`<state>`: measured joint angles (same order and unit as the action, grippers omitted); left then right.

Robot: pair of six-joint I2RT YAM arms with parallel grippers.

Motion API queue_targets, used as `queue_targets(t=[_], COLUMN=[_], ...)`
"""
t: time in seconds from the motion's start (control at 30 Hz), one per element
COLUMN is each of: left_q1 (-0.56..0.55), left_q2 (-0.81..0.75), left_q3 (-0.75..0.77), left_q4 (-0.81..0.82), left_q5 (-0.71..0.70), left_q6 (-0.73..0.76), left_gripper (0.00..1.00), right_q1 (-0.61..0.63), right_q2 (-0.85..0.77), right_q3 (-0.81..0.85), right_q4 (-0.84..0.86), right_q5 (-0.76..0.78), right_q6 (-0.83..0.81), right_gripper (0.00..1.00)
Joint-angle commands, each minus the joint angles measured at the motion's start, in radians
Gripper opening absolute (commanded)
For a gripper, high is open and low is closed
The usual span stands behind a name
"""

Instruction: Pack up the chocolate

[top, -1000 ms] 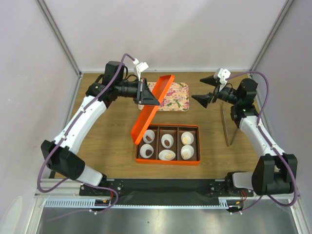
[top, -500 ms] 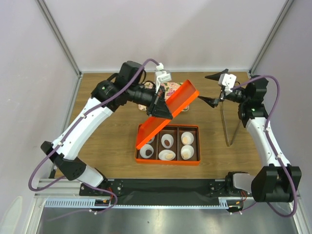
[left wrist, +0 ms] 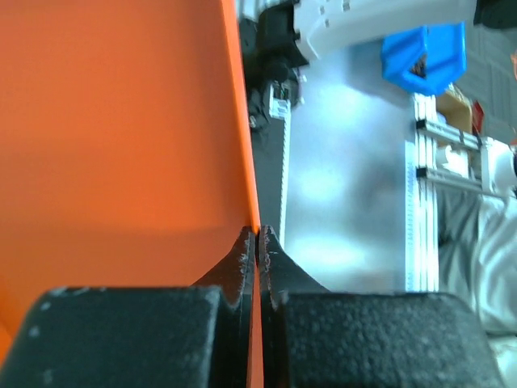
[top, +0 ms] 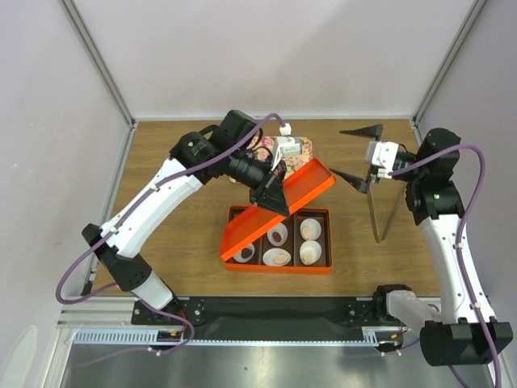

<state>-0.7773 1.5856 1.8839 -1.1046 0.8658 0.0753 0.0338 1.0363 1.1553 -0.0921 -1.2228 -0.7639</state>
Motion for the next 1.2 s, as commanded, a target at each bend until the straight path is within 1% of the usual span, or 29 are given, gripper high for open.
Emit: queue_targets(t=[0.0, 0.1, 0.17, 0.2, 0.23, 0.3, 0.33, 0.43, 0.5, 0.53, 0.6, 0.7, 0.73, 0.8, 0.87, 0.97, 1.1, 1.17], left_q1=[-0.027, -0.04, -0.039, -0.04, -0.04, -0.04, -0.04, -0.042, -0.04, -0.04, -0.04, -0.04, -0.039, -0.04, -0.04, -0.04, -0.04, -0.043], left_q2=[0.019, 0.043, 0.057, 0.069, 0.079, 0.091, 0.097, 0.097, 0.096, 0.094, 0.09, 0.093, 0.096, 0.109, 0.119, 0.12, 0.122, 0.134], left_q3=[0.07, 0.077, 0.076, 0.08, 0.086, 0.107, 0.115, 0.139, 0.15, 0.153, 0.153, 0.146, 0.144, 0.153, 0.178, 0.192, 0.196, 0.198], left_q4=[0.055, 0.023, 0.023, 0.022, 0.019, 0.008, 0.005, 0.002, -0.009, -0.014, -0.017, -0.034, -0.035, -0.043, -0.058, -0.055, -0.032, -0.038], left_q5=[0.044, 0.033, 0.013, 0.012, 0.012, 0.021, 0.027, 0.022, 0.01, 0.004, -0.029, -0.068, -0.076, -0.09, -0.07, -0.037, -0.001, 0.019], left_q6=[0.113, 0.164, 0.167, 0.167, 0.169, 0.17, 0.172, 0.181, 0.187, 0.192, 0.202, 0.215, 0.219, 0.227, 0.234, 0.242, 0.224, 0.233], left_gripper=[0.0, 0.0, 0.0, 0.0, 0.0, 0.0, 0.0, 0.0, 0.0, 0.0, 0.0, 0.0, 0.01, 0.0, 0.01, 0.0, 0.0, 0.0], right_q1=[0.038, 0.026, 0.02, 0.018, 0.015, -0.008, -0.024, -0.145, -0.196, -0.216, -0.238, -0.239, -0.239, -0.241, -0.241, -0.244, -0.244, -0.239], right_q2=[-0.048, -0.059, -0.051, -0.051, -0.053, -0.055, -0.055, -0.05, -0.048, -0.041, -0.027, -0.012, -0.015, -0.016, -0.024, -0.022, -0.005, -0.018], right_q3=[-0.009, -0.025, -0.013, -0.005, -0.005, -0.006, -0.006, 0.014, 0.023, 0.027, 0.058, 0.081, 0.08, 0.093, 0.098, 0.099, 0.124, 0.106], right_q4=[-0.236, -0.233, -0.314, -0.334, -0.353, -0.356, -0.35, -0.362, -0.367, -0.359, -0.391, -0.469, -0.481, -0.538, -0.557, -0.544, -0.69, -0.684], right_q5=[-0.046, -0.029, 0.008, 0.035, 0.096, 0.14, 0.166, 0.184, 0.154, 0.125, 0.134, 0.082, 0.028, -0.01, -0.04, -0.082, -0.145, -0.141], right_q6=[-0.129, -0.136, -0.173, -0.196, -0.202, -0.213, -0.204, -0.196, -0.184, -0.142, -0.137, -0.179, -0.186, -0.231, -0.252, -0.209, -0.308, -0.307], right_gripper=[0.93, 0.93, 0.93, 0.93, 0.93, 0.93, 0.93, 0.93, 0.93, 0.93, 0.93, 0.92, 0.92, 0.93, 0.92, 0.92, 0.91, 0.91])
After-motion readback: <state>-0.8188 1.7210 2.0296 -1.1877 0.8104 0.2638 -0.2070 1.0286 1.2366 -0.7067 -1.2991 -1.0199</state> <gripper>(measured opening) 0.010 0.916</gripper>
